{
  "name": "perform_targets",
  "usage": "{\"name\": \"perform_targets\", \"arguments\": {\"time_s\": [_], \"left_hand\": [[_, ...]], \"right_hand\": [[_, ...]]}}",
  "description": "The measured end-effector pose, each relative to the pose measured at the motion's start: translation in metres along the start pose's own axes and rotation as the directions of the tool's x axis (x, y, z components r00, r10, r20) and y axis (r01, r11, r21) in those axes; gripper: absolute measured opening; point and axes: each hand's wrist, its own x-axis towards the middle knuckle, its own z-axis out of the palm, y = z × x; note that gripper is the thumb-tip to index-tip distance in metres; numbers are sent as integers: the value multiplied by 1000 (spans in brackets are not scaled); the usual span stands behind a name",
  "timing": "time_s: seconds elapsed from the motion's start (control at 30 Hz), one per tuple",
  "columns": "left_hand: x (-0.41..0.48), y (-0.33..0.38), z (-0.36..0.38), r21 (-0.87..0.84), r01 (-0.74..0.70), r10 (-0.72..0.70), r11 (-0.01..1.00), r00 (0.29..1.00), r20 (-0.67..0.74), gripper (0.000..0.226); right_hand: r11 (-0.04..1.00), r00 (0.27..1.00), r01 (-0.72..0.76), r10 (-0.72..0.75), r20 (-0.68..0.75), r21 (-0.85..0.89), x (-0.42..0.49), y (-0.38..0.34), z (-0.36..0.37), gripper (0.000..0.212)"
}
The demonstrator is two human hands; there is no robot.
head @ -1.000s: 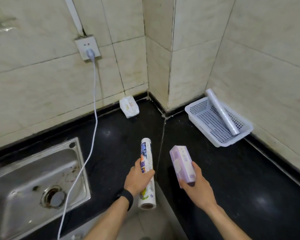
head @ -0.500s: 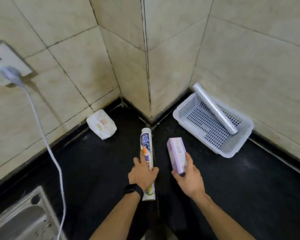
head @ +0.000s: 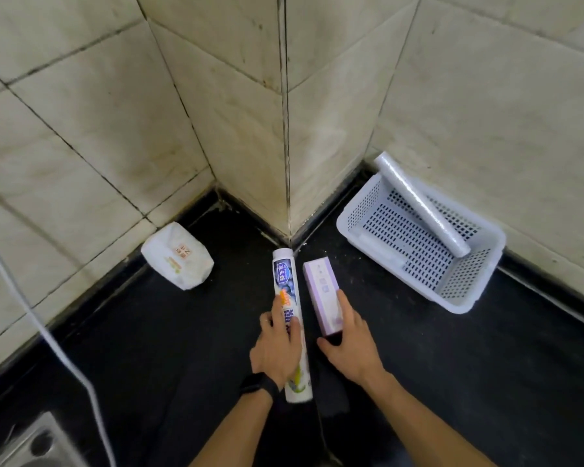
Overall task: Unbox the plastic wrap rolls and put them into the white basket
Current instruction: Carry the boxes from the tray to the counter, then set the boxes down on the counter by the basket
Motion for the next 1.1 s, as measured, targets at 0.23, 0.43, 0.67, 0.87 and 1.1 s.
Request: {"name": "perform_targets", "arguments": {"time_s": [0.23,0.43,0.67,0.87,1.1], "left_hand": [[-7,3,-10,143,-115,131,983,986,-105,64],[-39,31,16,375,-487,528,789,849,-8,64],[-118,113,104,388,-756,724,528,639,259,54],[-220,173,213,323,-864,735,385,499,458,59],[-319,193,312,319,-889,586,328,457,669,67]], "right_hand": [[999,997,15,-19,-71,-50,-38,23,-23,83],[998,959,-60,57,-277,0,-123,74,-59,59],[971,833,-208,241,-497,122,-248,177,-112,49],[914,679,-355,396,-618,195,-361,296,-152,47],[780,514,-588,565,-645,214,-464,417,-175,67]]}}
